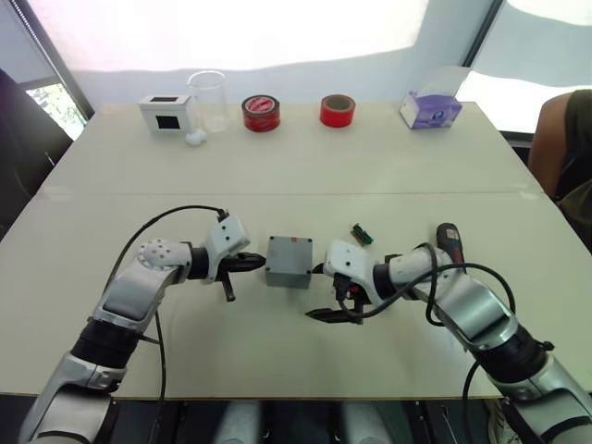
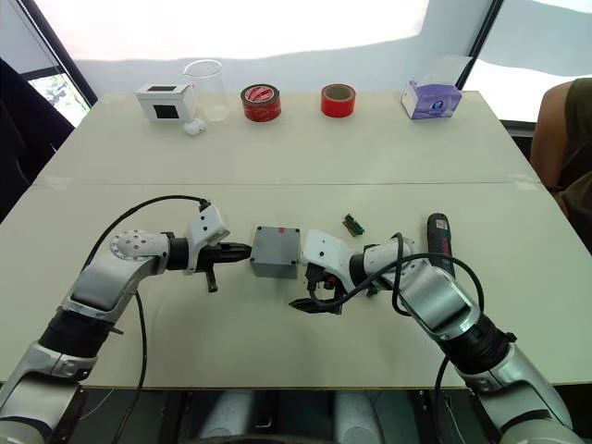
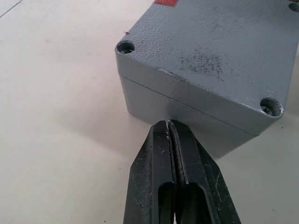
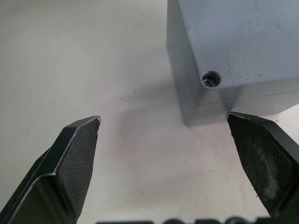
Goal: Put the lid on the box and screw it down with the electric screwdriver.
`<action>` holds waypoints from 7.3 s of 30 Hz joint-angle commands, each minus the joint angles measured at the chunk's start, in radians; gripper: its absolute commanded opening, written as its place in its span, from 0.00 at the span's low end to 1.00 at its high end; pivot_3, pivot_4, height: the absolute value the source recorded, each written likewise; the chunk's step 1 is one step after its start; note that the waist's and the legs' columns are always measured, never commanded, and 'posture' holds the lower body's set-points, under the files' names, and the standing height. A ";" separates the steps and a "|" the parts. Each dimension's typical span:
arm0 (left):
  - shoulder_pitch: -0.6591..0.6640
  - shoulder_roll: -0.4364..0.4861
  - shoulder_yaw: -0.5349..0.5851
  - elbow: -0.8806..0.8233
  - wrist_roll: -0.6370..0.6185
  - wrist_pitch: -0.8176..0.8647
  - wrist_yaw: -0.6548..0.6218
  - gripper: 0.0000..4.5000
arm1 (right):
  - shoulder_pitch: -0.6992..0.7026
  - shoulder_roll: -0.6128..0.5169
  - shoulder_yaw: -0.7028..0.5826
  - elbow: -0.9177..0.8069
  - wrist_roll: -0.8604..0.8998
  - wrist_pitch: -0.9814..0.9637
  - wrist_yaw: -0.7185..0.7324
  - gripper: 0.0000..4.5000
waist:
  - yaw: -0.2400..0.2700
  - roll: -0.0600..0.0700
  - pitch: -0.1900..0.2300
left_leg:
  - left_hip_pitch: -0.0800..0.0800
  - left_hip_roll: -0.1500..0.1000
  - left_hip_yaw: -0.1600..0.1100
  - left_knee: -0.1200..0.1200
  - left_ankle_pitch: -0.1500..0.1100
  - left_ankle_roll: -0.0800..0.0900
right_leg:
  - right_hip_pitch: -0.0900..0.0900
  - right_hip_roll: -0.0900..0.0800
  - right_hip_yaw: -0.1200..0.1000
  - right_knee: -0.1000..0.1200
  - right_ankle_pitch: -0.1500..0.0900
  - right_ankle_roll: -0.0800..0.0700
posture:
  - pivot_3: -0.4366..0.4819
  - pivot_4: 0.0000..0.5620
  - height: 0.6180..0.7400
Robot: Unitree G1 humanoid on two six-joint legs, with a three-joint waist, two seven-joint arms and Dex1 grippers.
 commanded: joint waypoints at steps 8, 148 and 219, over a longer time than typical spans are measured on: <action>-0.109 0.049 0.231 -0.142 -0.297 0.224 -0.037 0.00 | 0.053 -0.048 -0.397 0.124 0.086 -0.078 -0.114 0.99 | -0.001 -0.001 0.000 | 0.001 0.000 -0.001 0.000 0.000 0.000 | 0.002 0.000 0.000 0.000 0.000 0.000 | 0.48 0.27 1.00; -0.122 0.051 0.152 -0.248 -0.358 0.237 -0.032 0.00 | -0.111 0.092 -0.465 0.097 0.213 0.135 -0.364 0.99 | 0.003 -0.001 0.000 | 0.001 -0.001 0.000 0.000 0.001 -0.001 | 0.001 0.000 0.000 0.001 0.000 0.000 | 0.48 0.27 1.00; -0.131 -0.003 0.057 -0.282 -0.312 0.158 -0.005 0.00 | -0.307 -0.485 -0.031 0.651 0.467 0.630 -0.477 0.39 | -0.002 -0.007 -0.004 | 0.003 0.001 0.002 0.000 -0.001 0.003 | 0.004 0.001 0.001 -0.003 0.000 0.000 | 0.48 0.27 1.00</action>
